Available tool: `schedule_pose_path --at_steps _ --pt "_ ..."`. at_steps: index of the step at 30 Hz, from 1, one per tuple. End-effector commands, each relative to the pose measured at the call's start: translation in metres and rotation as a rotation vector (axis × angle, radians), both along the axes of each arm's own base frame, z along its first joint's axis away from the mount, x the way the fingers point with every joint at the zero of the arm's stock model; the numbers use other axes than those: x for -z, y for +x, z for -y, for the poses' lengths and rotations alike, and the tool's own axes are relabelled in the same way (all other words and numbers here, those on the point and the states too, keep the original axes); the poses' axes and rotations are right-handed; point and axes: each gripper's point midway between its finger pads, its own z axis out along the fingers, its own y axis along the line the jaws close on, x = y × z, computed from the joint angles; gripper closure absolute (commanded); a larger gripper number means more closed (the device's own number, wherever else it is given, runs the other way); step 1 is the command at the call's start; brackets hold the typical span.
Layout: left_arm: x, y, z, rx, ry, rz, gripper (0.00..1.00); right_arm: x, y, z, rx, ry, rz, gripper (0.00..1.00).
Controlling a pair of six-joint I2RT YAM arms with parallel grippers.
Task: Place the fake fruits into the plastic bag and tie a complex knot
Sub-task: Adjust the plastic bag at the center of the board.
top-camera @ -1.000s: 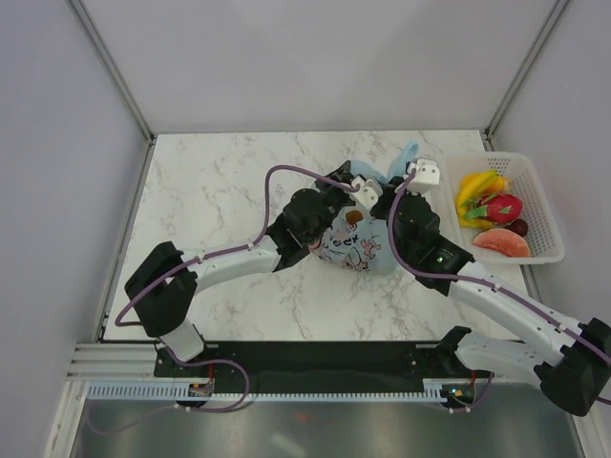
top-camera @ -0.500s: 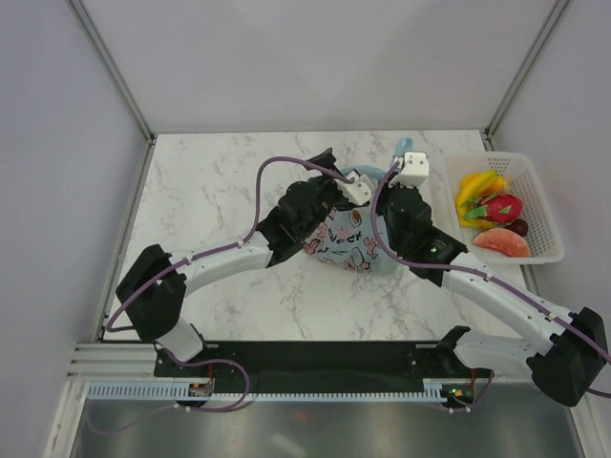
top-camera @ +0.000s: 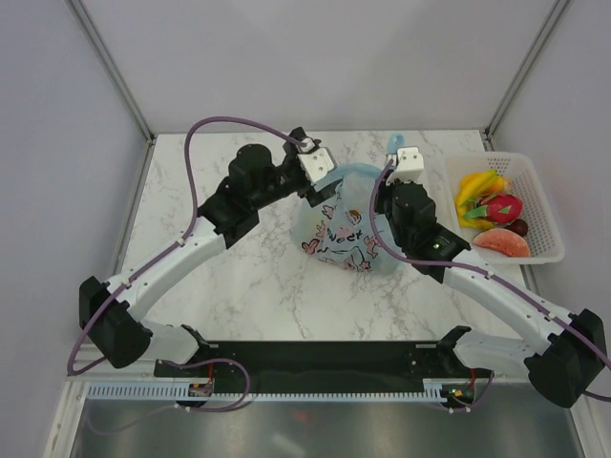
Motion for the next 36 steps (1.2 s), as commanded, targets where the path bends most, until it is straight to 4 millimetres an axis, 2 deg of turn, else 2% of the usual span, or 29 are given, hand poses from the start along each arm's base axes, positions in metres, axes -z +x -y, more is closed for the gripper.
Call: schedule_pose_path --at_steps 1,4,7,8,9,12,17,20,24,29,36 --pt "-0.022 -0.032 0.002 0.124 -0.054 -0.113 0.0 -0.026 -0.004 -0.014 -0.132 -0.009 0.088 1.0" --pt "-0.038 -0.027 0.0 0.129 -0.15 -0.2 0.0 -0.026 -0.009 -0.025 -0.226 -0.054 0.12 1.0" --pt "-0.066 -0.009 -0.008 0.105 -0.272 -0.239 0.0 -0.025 -0.011 -0.029 -0.264 -0.073 0.136 1.0" --pt "-0.064 0.001 -0.011 0.075 -0.336 -0.334 0.0 -0.022 -0.012 -0.03 -0.273 -0.078 0.134 1.0" --pt "-0.08 -0.001 -0.01 0.117 -0.371 -0.329 0.0 -0.024 -0.013 -0.032 -0.283 -0.072 0.147 1.0" --pt "-0.091 -0.001 -0.008 0.181 -0.427 -0.39 0.0 -0.021 -0.013 -0.033 -0.291 -0.072 0.152 1.0" --pt "-0.094 -0.006 -0.004 0.247 -0.466 -0.512 0.0 -0.019 -0.01 -0.034 -0.281 -0.065 0.148 1.0" --pt "-0.094 -0.006 0.001 0.261 -0.49 -0.592 0.05 -0.019 -0.01 -0.032 -0.268 -0.06 0.15 1.0" --pt "-0.1 -0.009 0.007 0.286 -0.525 -0.671 0.25 -0.018 -0.009 -0.029 -0.251 -0.056 0.153 1.0" --pt "-0.097 -0.006 0.017 0.285 -0.559 -0.754 0.27 -0.018 -0.009 -0.027 -0.238 -0.051 0.157 1.0" --pt "-0.096 -0.01 0.04 0.307 -0.568 -0.812 0.36 -0.018 -0.009 -0.026 -0.234 -0.044 0.163 1.0"
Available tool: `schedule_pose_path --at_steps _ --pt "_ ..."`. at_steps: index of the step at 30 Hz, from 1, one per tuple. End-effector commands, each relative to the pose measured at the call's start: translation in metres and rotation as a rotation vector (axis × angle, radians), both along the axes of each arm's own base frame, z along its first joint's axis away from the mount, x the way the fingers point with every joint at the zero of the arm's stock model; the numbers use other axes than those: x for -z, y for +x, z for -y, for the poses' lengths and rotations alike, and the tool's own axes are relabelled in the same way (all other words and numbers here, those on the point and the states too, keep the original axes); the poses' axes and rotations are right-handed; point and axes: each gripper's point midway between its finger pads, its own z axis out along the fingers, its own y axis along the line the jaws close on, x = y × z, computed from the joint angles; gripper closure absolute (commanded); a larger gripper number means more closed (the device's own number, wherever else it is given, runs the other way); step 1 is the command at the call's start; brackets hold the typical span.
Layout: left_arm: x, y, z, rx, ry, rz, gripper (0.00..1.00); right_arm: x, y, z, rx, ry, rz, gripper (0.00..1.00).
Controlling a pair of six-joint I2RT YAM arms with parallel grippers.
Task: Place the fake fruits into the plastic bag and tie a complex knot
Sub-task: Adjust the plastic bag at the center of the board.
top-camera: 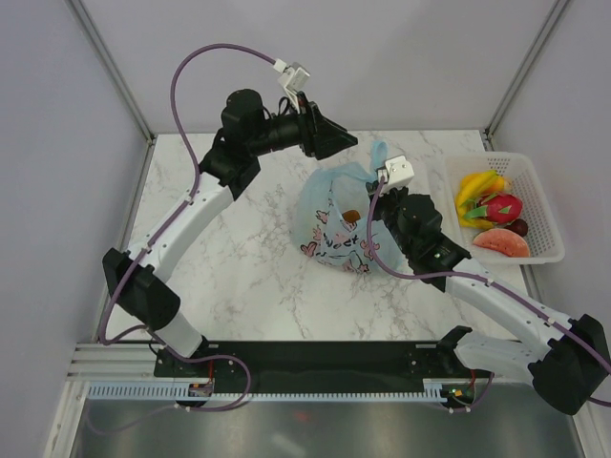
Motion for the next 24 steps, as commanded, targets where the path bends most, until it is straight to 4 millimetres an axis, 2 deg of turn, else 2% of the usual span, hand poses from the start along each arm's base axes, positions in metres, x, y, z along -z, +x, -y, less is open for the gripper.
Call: schedule_pose_path --at_steps 1,7,8,14,22,24 --pt "-0.019 -0.014 0.015 0.042 -0.046 -0.023 0.36 -0.015 0.0 0.004 0.016 0.039 0.051 1.0" --pt "-0.006 -0.013 0.04 0.01 -0.002 -0.048 0.34 -0.017 -0.002 0.007 0.025 0.048 0.06 1.0" --pt "-0.009 -0.014 0.042 0.008 -0.003 -0.043 0.34 -0.017 -0.002 0.006 0.024 0.049 0.061 1.0" --pt "0.004 0.0 0.054 -0.05 0.036 -0.068 0.34 -0.018 -0.002 0.007 0.021 0.053 0.064 1.0" --pt "0.017 -0.003 0.07 -0.059 0.096 -0.072 0.41 -0.017 -0.003 0.008 0.025 0.053 0.064 1.0" --pt "0.018 0.0 0.071 -0.08 0.11 -0.067 0.46 -0.018 -0.003 0.009 0.031 0.055 0.067 1.0"
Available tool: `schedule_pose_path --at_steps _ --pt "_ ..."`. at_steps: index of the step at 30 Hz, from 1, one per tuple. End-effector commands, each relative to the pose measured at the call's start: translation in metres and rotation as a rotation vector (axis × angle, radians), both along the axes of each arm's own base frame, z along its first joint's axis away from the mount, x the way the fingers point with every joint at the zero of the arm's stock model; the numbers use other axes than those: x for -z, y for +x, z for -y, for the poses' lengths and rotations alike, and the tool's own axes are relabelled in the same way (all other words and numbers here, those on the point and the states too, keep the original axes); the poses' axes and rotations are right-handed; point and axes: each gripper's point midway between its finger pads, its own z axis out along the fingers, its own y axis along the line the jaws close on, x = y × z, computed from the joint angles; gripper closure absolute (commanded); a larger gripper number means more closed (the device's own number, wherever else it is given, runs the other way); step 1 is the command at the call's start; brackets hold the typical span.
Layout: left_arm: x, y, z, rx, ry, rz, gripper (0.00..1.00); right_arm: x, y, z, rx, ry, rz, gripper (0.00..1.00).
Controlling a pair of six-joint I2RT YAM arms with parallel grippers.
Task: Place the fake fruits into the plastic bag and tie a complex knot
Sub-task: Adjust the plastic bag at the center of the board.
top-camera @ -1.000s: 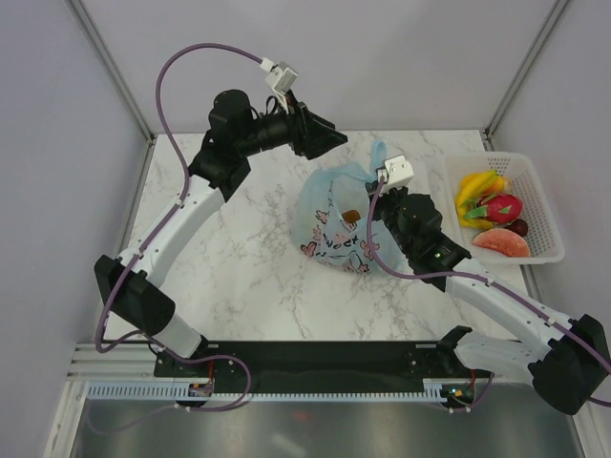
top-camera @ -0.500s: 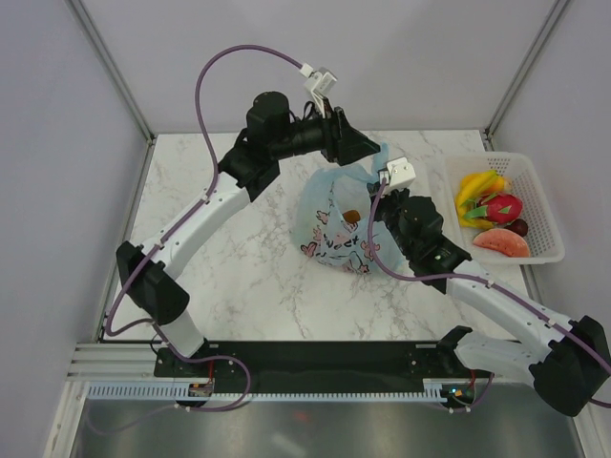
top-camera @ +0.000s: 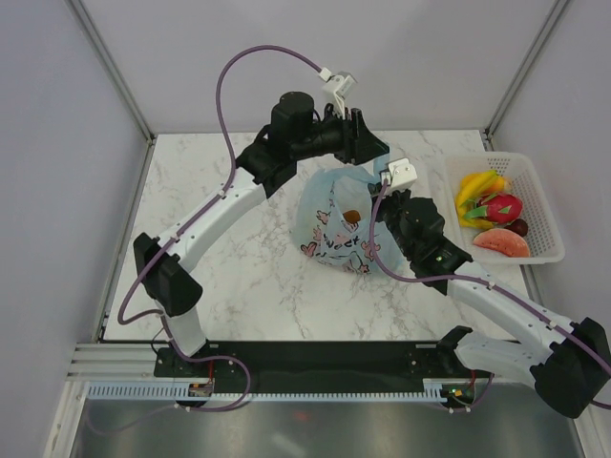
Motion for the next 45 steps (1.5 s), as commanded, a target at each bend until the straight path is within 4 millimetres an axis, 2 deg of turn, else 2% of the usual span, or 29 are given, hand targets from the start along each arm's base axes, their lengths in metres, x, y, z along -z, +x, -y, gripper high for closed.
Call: schedule_pose_path --at_steps 1,2,4,5,6,8,10,12,13,14,15,16,17,18,20,21,22,23,26,27,29,30,31,33,37,42,45 --pt "-0.011 0.003 0.002 -0.036 0.025 0.054 0.5 -0.017 -0.001 0.005 0.019 0.043 0.051 1.0" --pt "-0.009 0.005 0.001 -0.053 0.03 0.055 0.65 -0.017 -0.001 0.006 0.021 0.044 0.052 1.0" --pt "-0.01 0.008 -0.003 -0.075 0.035 0.067 0.81 -0.017 -0.001 0.007 0.028 0.045 0.052 1.0" --pt "-0.01 0.01 -0.005 -0.09 0.037 0.075 0.95 -0.016 -0.001 0.008 0.033 0.046 0.048 1.0" --pt "-0.018 0.007 -0.008 -0.098 0.028 0.1 0.98 -0.015 -0.001 0.008 0.036 0.043 0.045 1.0" --pt "-0.019 0.007 -0.012 -0.113 0.007 0.132 0.98 -0.013 -0.001 0.01 0.048 0.044 0.036 1.0" --pt "-0.033 -0.001 -0.021 -0.119 -0.029 0.17 0.98 -0.011 -0.002 0.011 0.05 0.049 0.033 1.0" --pt "-0.028 -0.003 -0.024 -0.128 -0.042 0.185 0.98 -0.01 -0.004 0.013 0.052 0.06 0.03 1.0" --pt "-0.035 -0.007 -0.03 -0.138 -0.059 0.2 0.98 -0.009 -0.004 0.014 0.054 0.056 0.025 1.0" --pt "-0.027 -0.007 -0.031 -0.143 -0.057 0.2 0.98 -0.005 -0.004 0.012 0.053 0.069 0.008 1.0" --pt "-0.033 -0.009 -0.032 -0.145 -0.081 0.227 0.98 -0.008 -0.003 0.012 0.058 0.076 0.001 1.0" --pt "-0.044 -0.014 -0.04 -0.159 -0.107 0.25 0.98 -0.002 -0.002 0.014 0.067 0.065 -0.023 1.0" --pt "-0.035 -0.015 -0.042 -0.161 -0.1 0.245 0.98 -0.001 -0.001 0.014 0.064 0.066 -0.033 1.0" --pt "-0.043 -0.018 -0.045 -0.166 -0.127 0.271 0.98 -0.001 -0.001 0.013 0.061 0.076 -0.041 1.0" --pt "-0.049 -0.025 -0.054 -0.178 -0.142 0.292 0.98 0.004 0.0 0.015 0.06 0.073 -0.069 1.0" --pt "-0.051 -0.026 -0.057 -0.187 -0.146 0.311 0.98 0.0 0.0 0.01 0.033 0.081 -0.075 1.0" --pt "-0.046 -0.025 -0.059 -0.205 -0.137 0.306 0.98 0.005 0.0 0.012 0.029 0.069 -0.099 1.0" --pt "-0.05 -0.028 -0.064 -0.214 -0.144 0.315 0.98 0.007 0.0 0.01 0.022 0.065 -0.109 1.0" --pt "-0.043 -0.029 -0.068 -0.227 -0.146 0.306 0.98 0.004 0.001 0.01 0.014 0.082 -0.128 1.0" --pt "-0.045 -0.034 -0.07 -0.224 -0.158 0.298 0.98 0.0 0.001 0.011 0.016 0.089 -0.127 1.0" --pt "-0.036 -0.04 -0.069 -0.236 -0.145 0.294 0.98 0.003 0.003 0.014 0.03 0.095 -0.15 1.0" --pt "-0.04 -0.046 -0.073 -0.248 -0.155 0.315 0.98 0.003 0.004 0.016 0.035 0.097 -0.154 1.0" --pt "-0.031 -0.046 -0.073 -0.288 -0.151 0.31 0.98 0.005 0.005 0.017 0.042 0.104 -0.165 1.0" --pt "-0.029 -0.053 -0.075 -0.298 -0.152 0.317 0.98 0.005 0.006 0.02 0.052 0.11 -0.167 1.0" --pt "0.011 -0.05 -0.079 -0.346 -0.116 0.217 0.98 0.0 0.006 0.023 0.072 0.133 -0.159 1.0" --pt "0.059 -0.032 -0.089 -0.473 -0.06 0.114 0.98 -0.002 0.004 0.021 0.056 0.137 -0.152 1.0" --pt "0.078 -0.02 -0.09 -0.514 -0.035 0.074 0.98 -0.004 0.002 0.022 0.051 0.136 -0.146 1.0"
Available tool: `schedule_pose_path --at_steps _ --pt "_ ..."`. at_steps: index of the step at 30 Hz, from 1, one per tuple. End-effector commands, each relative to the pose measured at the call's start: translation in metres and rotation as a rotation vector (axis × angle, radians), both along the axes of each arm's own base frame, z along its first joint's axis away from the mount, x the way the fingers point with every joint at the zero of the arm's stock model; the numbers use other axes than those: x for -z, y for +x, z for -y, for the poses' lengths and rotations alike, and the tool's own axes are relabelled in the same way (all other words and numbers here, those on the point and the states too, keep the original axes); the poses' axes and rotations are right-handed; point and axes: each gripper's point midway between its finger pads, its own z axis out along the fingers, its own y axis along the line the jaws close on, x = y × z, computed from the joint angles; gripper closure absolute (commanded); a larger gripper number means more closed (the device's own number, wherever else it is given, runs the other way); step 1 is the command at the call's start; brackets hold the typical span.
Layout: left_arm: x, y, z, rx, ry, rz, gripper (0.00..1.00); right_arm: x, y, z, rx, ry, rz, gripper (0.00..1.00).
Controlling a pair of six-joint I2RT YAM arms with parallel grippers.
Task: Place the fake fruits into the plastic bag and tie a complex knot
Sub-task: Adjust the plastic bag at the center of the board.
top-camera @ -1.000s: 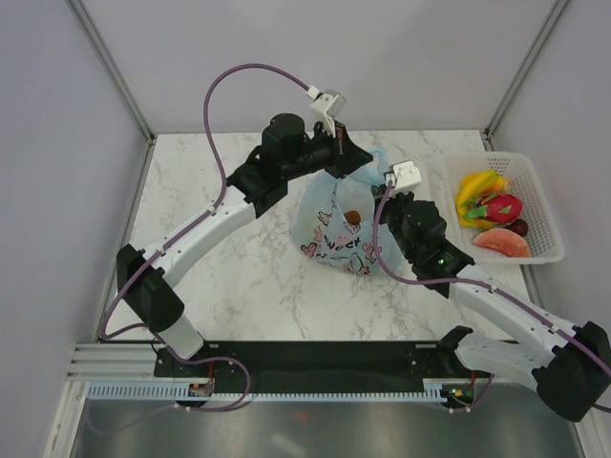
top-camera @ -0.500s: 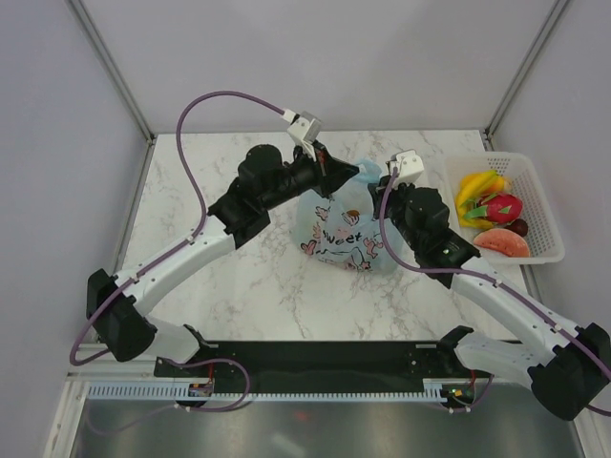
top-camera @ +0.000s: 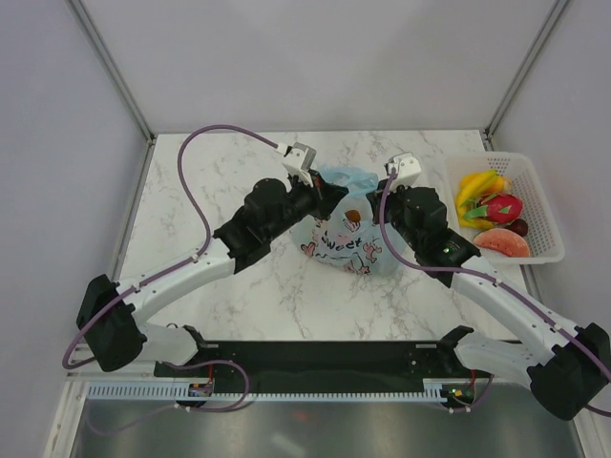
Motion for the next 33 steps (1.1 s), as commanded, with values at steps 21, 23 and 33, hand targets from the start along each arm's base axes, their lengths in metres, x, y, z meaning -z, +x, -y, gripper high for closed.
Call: schedule_pose_path --at_steps 21,23,33 --pt "0.077 0.056 0.016 -0.029 0.002 -0.245 0.98 -0.053 0.007 0.018 0.066 -0.024 0.13 1.0" --pt "0.081 0.058 0.016 -0.038 0.004 -0.253 0.98 -0.056 0.006 0.012 0.065 -0.049 0.14 1.0" --pt "0.101 0.089 0.016 -0.121 -0.012 -0.298 0.98 -0.058 0.004 -0.008 0.032 -0.241 0.179 1.0"
